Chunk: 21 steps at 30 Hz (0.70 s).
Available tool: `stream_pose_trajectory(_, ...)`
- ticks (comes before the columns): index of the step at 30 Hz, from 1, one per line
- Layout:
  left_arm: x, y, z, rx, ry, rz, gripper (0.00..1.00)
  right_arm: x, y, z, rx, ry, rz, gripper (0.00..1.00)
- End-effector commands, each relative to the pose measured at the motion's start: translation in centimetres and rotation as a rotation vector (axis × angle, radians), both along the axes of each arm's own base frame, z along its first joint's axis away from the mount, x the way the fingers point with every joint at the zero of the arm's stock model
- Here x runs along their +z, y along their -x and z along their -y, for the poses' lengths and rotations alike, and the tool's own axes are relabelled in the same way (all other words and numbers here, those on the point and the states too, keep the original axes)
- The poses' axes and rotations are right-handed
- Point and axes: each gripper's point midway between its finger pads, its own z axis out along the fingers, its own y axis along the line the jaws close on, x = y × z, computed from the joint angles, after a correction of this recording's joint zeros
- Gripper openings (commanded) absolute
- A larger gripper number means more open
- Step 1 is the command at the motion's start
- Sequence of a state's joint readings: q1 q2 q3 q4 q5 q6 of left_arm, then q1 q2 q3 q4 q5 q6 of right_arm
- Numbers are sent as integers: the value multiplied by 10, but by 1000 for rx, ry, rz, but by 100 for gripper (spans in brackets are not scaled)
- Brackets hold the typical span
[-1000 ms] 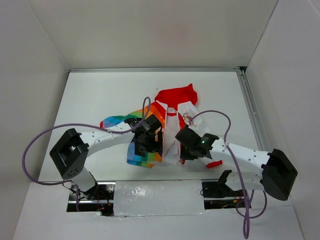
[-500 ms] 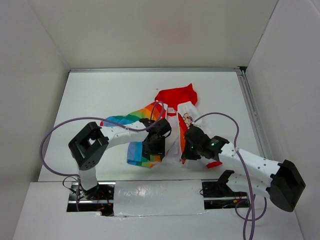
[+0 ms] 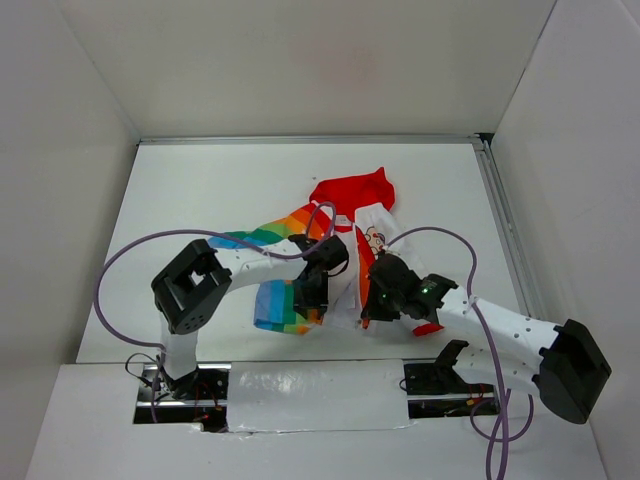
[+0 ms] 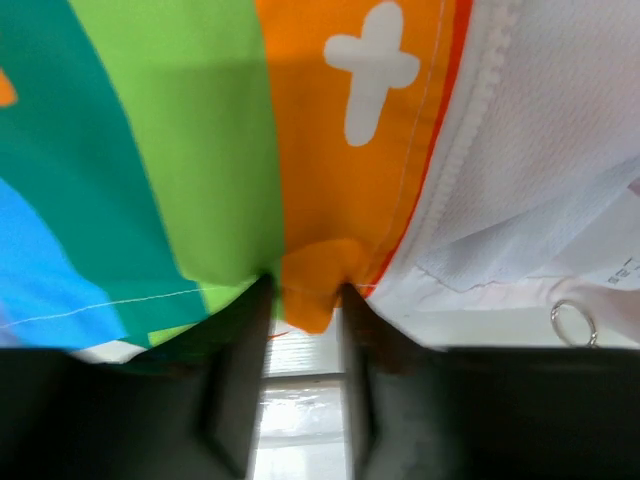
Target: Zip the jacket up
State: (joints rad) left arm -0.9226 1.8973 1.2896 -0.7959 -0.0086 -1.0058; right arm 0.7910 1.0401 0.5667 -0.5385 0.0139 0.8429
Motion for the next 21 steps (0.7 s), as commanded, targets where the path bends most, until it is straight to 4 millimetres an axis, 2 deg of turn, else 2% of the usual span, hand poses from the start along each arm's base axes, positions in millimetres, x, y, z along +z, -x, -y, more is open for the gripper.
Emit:
stream_pose_trajectory(1, 5, -5, 3, 4, -18, 17, 40, 3, -7, -5, 2, -24, 29, 7)
stream_pose_trajectory(3, 5, -7, 3, -4, -24, 19, 31, 3, -8, -4, -3, -22, 29, 7)
stream_pose_trajectory(4, 7, -7, 3, 1, -26, 19, 20, 4, -7, -4, -1, -25, 28, 7)
stream_pose_trajectory(6, 16, -10, 4, -3, -7, 40, 8, 6, -8, -4, -4, -26, 34, 8)
stream_pose_trajectory(8, 24, -13, 4, -6, 12, 63, 0, 6, -10, -1, -13, -23, 38, 8)
stream_pose_trajectory(12, 53, -18, 4, -18, 84, 136, 0, 12, -12, -2, -4, -41, 55, 7)
stream_pose_trajectory(14, 66, -18, 12, -36, 148, 160, 0, 20, -13, -11, 26, -88, 74, 6)
stream_pose_trajectory(17, 96, -20, 22, -67, 269, 228, 0, 41, -20, -26, 77, -171, 143, 5)
stream_pose_trajectory(18, 110, -19, 20, -71, 307, 260, 0, 51, -23, -30, 89, -195, 175, 4)
stream_pose_trajectory(21, 135, -16, 23, -66, 407, 311, 0, 81, -33, -47, 117, -321, 283, 2)
